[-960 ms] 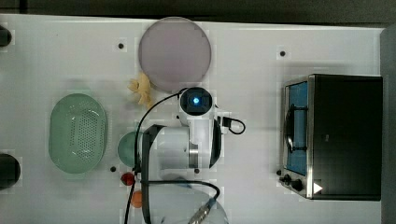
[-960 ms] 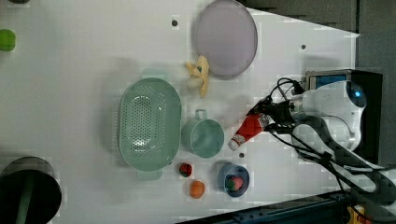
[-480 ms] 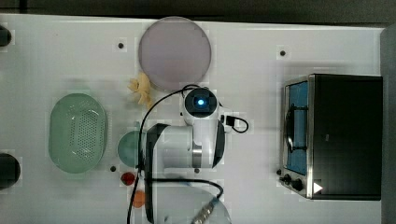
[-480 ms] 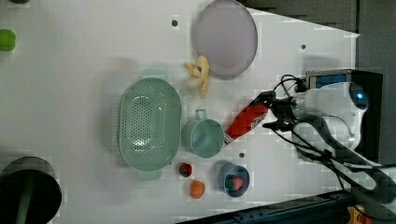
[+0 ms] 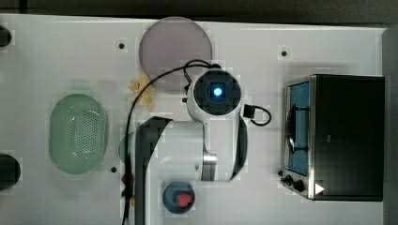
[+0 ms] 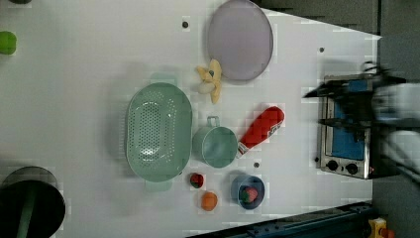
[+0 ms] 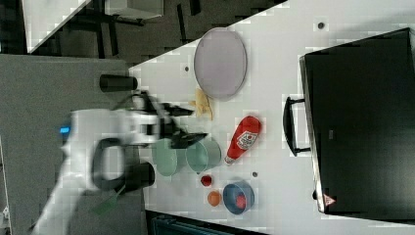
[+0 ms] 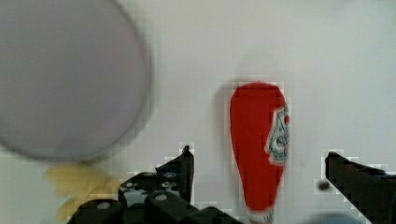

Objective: Pick Ketchup from oven and place it on table.

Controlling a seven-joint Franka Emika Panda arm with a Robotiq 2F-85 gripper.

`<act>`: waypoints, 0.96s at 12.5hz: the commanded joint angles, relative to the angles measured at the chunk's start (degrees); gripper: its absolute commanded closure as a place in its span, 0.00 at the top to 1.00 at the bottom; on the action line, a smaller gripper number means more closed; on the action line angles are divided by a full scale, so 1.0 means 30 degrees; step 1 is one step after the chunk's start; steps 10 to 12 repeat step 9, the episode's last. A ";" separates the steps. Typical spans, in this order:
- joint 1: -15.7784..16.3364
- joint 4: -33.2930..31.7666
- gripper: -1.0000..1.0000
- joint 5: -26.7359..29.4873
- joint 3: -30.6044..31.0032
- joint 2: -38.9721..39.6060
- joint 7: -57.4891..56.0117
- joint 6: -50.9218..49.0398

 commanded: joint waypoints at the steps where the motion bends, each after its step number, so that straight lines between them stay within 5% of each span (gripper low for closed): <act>1: -0.0098 0.3854 1.00 -0.0061 0.0163 -0.2576 0.1029 -0.3810; 6: -0.0119 0.7914 1.00 -0.0129 0.0062 -0.3277 0.1029 -1.1217; 12: -0.0134 0.8171 1.00 -0.0128 0.0006 -0.3302 0.1028 -1.1514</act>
